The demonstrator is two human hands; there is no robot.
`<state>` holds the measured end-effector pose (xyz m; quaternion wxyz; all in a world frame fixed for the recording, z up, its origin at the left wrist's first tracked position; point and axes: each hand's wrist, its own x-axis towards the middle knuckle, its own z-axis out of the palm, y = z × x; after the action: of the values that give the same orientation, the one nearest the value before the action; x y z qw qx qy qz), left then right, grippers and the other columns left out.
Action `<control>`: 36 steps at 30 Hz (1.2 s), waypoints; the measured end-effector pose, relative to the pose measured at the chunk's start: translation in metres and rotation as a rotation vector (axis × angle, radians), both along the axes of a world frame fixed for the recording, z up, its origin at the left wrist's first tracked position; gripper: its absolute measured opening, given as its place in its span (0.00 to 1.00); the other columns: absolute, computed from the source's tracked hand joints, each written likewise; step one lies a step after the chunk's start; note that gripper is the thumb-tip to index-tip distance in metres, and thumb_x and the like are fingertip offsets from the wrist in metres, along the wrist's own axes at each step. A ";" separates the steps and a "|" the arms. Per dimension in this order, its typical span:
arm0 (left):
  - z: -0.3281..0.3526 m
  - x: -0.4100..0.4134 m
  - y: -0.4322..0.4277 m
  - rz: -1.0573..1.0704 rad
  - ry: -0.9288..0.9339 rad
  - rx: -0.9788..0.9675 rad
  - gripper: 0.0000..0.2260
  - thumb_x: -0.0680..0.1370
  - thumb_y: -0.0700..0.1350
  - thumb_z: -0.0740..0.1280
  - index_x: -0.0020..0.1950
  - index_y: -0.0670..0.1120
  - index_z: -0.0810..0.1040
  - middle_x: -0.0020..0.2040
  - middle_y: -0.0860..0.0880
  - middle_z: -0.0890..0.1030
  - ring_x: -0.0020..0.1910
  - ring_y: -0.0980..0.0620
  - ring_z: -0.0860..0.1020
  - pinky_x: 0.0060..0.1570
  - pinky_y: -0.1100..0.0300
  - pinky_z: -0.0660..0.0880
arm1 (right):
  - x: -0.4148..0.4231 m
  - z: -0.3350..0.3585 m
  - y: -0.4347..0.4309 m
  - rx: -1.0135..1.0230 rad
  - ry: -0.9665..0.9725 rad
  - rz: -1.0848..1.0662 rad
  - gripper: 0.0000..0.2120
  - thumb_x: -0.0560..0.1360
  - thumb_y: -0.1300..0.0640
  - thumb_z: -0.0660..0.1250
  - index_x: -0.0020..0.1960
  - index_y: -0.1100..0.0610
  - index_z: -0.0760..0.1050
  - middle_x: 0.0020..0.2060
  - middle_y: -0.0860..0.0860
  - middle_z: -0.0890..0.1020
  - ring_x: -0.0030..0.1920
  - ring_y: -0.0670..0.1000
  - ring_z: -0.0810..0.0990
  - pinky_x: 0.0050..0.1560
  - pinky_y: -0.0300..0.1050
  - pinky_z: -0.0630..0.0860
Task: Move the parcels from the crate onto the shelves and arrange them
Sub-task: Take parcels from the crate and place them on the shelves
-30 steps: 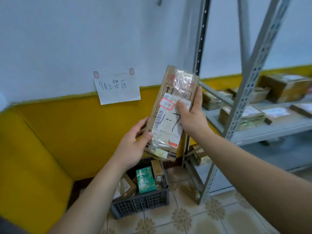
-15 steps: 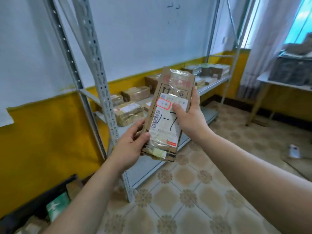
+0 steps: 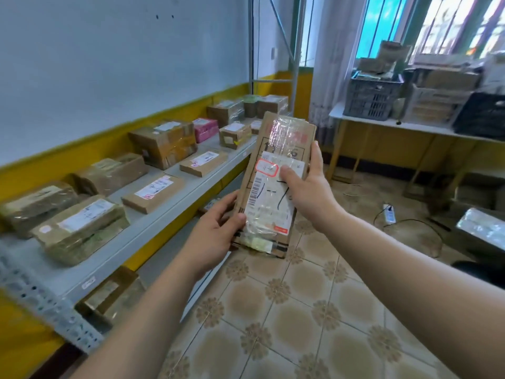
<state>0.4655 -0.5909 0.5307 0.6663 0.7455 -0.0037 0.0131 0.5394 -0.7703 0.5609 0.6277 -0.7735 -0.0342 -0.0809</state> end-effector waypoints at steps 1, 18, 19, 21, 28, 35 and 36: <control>0.000 0.019 -0.006 -0.017 -0.006 0.012 0.20 0.81 0.42 0.62 0.70 0.60 0.68 0.58 0.57 0.80 0.47 0.58 0.83 0.42 0.60 0.81 | 0.015 0.001 -0.007 0.003 0.010 -0.019 0.38 0.81 0.52 0.65 0.79 0.38 0.43 0.61 0.45 0.77 0.50 0.43 0.81 0.37 0.35 0.79; -0.001 0.260 -0.185 -0.154 0.026 0.079 0.21 0.81 0.43 0.62 0.71 0.61 0.67 0.57 0.58 0.79 0.46 0.59 0.83 0.39 0.61 0.80 | 0.238 -0.011 -0.193 0.025 0.061 -0.111 0.39 0.80 0.51 0.65 0.79 0.38 0.42 0.54 0.40 0.78 0.55 0.49 0.82 0.57 0.58 0.80; 0.001 0.271 -0.196 -0.145 0.027 0.090 0.21 0.81 0.44 0.63 0.71 0.62 0.67 0.58 0.58 0.79 0.46 0.59 0.83 0.40 0.59 0.81 | 0.252 -0.009 -0.204 0.029 0.062 -0.102 0.38 0.80 0.51 0.65 0.79 0.38 0.43 0.52 0.38 0.77 0.54 0.49 0.82 0.56 0.57 0.81; 0.004 0.292 -0.211 -0.122 0.027 0.100 0.21 0.81 0.45 0.63 0.71 0.63 0.66 0.59 0.57 0.79 0.46 0.59 0.83 0.40 0.60 0.80 | 0.278 -0.004 -0.217 0.032 0.068 -0.073 0.37 0.81 0.52 0.65 0.79 0.37 0.44 0.51 0.38 0.78 0.51 0.47 0.83 0.52 0.52 0.82; 0.008 0.356 -0.202 0.010 0.054 0.139 0.22 0.81 0.48 0.64 0.73 0.62 0.65 0.62 0.58 0.77 0.51 0.54 0.81 0.43 0.57 0.81 | 0.363 0.000 -0.205 0.058 0.118 0.063 0.36 0.81 0.53 0.65 0.78 0.36 0.46 0.49 0.41 0.81 0.44 0.46 0.86 0.38 0.43 0.83; -0.008 0.423 -0.145 0.151 0.059 0.082 0.16 0.81 0.47 0.63 0.58 0.70 0.69 0.57 0.62 0.77 0.49 0.54 0.81 0.39 0.57 0.79 | 0.453 -0.013 -0.136 -0.018 0.126 0.176 0.37 0.81 0.52 0.65 0.79 0.39 0.44 0.48 0.36 0.79 0.46 0.43 0.84 0.39 0.40 0.81; -0.011 0.433 -0.138 0.176 0.065 0.074 0.16 0.81 0.47 0.64 0.56 0.71 0.69 0.56 0.62 0.77 0.48 0.54 0.81 0.40 0.56 0.80 | 0.465 -0.015 -0.127 -0.029 0.129 0.186 0.37 0.81 0.52 0.65 0.79 0.39 0.44 0.48 0.35 0.78 0.47 0.43 0.83 0.40 0.40 0.80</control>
<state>0.8981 -0.7286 0.5199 0.6345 0.7671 0.0828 0.0473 1.0042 -0.8972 0.5462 0.6220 -0.7797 -0.0665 0.0283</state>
